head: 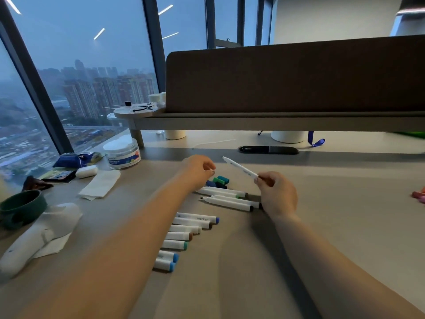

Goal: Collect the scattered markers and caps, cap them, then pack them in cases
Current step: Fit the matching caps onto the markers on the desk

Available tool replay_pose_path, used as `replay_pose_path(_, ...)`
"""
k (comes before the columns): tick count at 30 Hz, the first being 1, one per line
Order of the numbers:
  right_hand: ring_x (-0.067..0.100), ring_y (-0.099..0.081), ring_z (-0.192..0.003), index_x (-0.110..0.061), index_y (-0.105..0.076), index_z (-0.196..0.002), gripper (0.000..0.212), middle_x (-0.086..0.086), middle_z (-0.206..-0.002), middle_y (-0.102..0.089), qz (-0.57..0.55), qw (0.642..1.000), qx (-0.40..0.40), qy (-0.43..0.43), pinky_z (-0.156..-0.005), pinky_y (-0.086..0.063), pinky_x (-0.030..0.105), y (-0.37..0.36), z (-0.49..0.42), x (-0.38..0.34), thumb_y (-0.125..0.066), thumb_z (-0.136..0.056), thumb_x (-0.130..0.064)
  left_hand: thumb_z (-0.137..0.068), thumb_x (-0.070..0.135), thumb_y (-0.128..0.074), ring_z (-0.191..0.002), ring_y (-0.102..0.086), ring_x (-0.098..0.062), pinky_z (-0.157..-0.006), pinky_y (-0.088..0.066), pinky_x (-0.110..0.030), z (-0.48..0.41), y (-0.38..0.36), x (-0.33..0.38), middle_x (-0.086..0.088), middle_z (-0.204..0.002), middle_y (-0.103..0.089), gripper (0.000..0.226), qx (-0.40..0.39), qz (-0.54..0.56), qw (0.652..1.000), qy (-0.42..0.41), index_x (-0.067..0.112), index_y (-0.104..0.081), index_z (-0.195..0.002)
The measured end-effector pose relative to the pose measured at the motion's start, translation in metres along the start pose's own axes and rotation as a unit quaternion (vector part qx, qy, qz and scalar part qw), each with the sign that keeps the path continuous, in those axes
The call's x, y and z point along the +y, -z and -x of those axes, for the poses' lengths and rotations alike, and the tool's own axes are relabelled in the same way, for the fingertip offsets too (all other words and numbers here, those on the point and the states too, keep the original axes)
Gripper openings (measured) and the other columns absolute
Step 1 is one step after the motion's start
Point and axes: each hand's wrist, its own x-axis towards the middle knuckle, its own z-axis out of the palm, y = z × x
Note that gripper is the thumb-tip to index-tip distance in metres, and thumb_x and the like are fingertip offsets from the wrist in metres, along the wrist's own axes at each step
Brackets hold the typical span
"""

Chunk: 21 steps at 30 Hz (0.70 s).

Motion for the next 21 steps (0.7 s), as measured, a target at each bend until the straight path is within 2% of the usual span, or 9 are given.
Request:
replay_pose_path(6,0.017,-0.060,-0.095,-0.029,-0.065,-0.097,0.009,-0.007,-0.095,-0.066,-0.026,1.000,0.008,-0.014,-0.092,-0.047,0.045,-0.001,-0.003,0.001,-0.061,-0.090,-0.033,-0.091,0.023,-0.061,-0.101,-0.055,-0.014,-0.087,-0.043,-0.026,-0.011,-0.017,0.008,-0.003,-0.116,-0.062,0.027,-0.111,-0.023,0.993,-0.010,0.019,-0.061,-0.117)
replay_pose_path(12,0.017,-0.060,-0.092,-0.031,-0.063,-0.093,0.005,-0.010,-0.089,-0.064,-0.017,1.000,0.019,-0.009,-0.091,-0.047,0.044,0.001,0.000,-0.002,-0.062,-0.088,-0.032,-0.092,0.016,-0.058,-0.090,-0.055,-0.011,-0.085,-0.044,-0.024,-0.019,-0.019,0.011,-0.003,-0.111,-0.065,0.024,-0.137,-0.020,0.990,-0.010,0.018,-0.066,-0.115)
replay_pose_path(17,0.017,-0.060,-0.090,-0.034,-0.057,-0.086,0.006,-0.013,-0.083,-0.060,-0.031,0.999,0.029,-0.017,-0.091,-0.046,0.044,0.002,-0.001,-0.003,-0.062,-0.087,-0.030,-0.093,0.007,-0.054,-0.103,-0.058,-0.016,-0.095,-0.046,-0.029,-0.024,-0.016,0.006,-0.005,-0.120,-0.063,0.029,-0.143,-0.022,0.990,0.004,0.016,-0.064,-0.118)
replay_pose_path(21,0.016,-0.060,-0.088,-0.032,-0.059,-0.086,0.006,-0.014,-0.080,-0.060,-0.068,0.996,0.041,-0.031,-0.090,-0.048,0.043,0.001,-0.003,-0.001,-0.063,-0.086,-0.027,-0.091,-0.001,-0.053,-0.103,-0.058,-0.018,-0.093,-0.048,-0.029,-0.021,-0.008,-0.004,-0.006,-0.120,-0.062,0.035,-0.146,-0.004,0.989,0.018,0.014,-0.062,-0.121)
